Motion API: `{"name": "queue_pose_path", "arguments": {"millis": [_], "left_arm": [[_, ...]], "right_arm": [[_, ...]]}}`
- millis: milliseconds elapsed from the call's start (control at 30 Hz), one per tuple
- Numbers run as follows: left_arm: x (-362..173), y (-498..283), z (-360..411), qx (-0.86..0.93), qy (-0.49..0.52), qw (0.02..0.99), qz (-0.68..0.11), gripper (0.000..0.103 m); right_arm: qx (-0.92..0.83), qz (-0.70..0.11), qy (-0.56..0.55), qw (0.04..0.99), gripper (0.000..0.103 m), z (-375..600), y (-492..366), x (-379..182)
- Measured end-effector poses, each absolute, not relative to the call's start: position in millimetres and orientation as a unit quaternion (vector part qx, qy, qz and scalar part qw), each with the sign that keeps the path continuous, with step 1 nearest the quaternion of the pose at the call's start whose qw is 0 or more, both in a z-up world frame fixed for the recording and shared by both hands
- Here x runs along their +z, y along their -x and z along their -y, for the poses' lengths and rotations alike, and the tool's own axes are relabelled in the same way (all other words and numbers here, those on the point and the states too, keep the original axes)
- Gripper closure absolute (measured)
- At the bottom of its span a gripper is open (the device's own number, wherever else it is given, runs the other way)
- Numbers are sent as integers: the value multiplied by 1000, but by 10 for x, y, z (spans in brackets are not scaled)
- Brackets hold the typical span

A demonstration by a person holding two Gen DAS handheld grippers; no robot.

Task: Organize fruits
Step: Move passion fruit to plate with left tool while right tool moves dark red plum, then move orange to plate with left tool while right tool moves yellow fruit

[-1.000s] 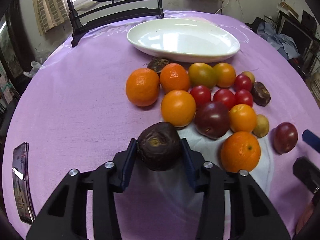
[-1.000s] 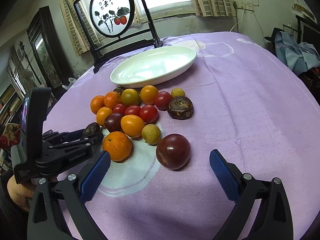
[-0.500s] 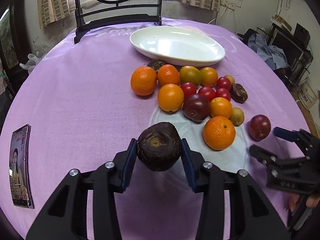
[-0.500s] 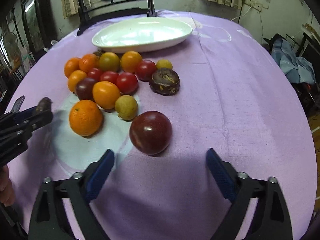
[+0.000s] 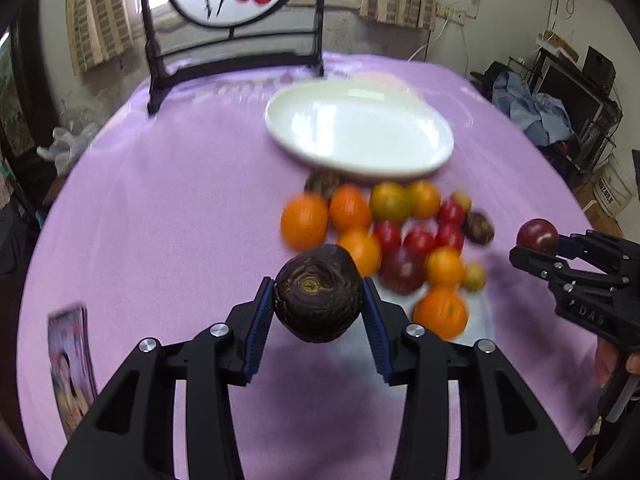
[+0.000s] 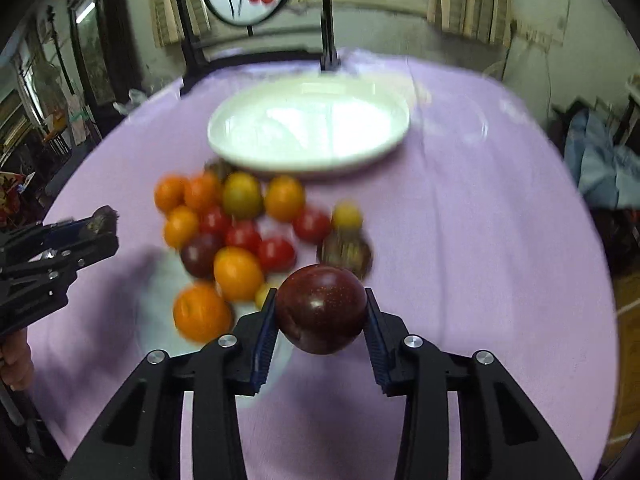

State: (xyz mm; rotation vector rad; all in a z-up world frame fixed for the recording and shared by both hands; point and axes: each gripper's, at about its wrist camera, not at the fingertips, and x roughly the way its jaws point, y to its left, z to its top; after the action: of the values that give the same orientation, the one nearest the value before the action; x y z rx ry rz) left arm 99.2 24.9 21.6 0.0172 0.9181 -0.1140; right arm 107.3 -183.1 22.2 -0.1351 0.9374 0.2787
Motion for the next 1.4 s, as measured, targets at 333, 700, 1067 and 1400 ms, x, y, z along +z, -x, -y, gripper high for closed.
{"name": "queue_pose_path", "arguments": {"millis": [333,700,1067,1400], "left_arm": [[110,-2612,-12,5,-2,892,-453,60],[157,-2777,-27,-19,38,900,-434,8],[231,-1519,-133,-6,20,909,-416,6],[-122,-931,-189,-19,40,897,-440,6]], "right_arm": [[131,-436,102,884,62,1324,-2384,99],[99,-433,91,891,29,1514,-2536,99],[148,-433,126,880,22,1849,-1335,48],[170,-484,140,847,53,1735,-842,-362]]}}
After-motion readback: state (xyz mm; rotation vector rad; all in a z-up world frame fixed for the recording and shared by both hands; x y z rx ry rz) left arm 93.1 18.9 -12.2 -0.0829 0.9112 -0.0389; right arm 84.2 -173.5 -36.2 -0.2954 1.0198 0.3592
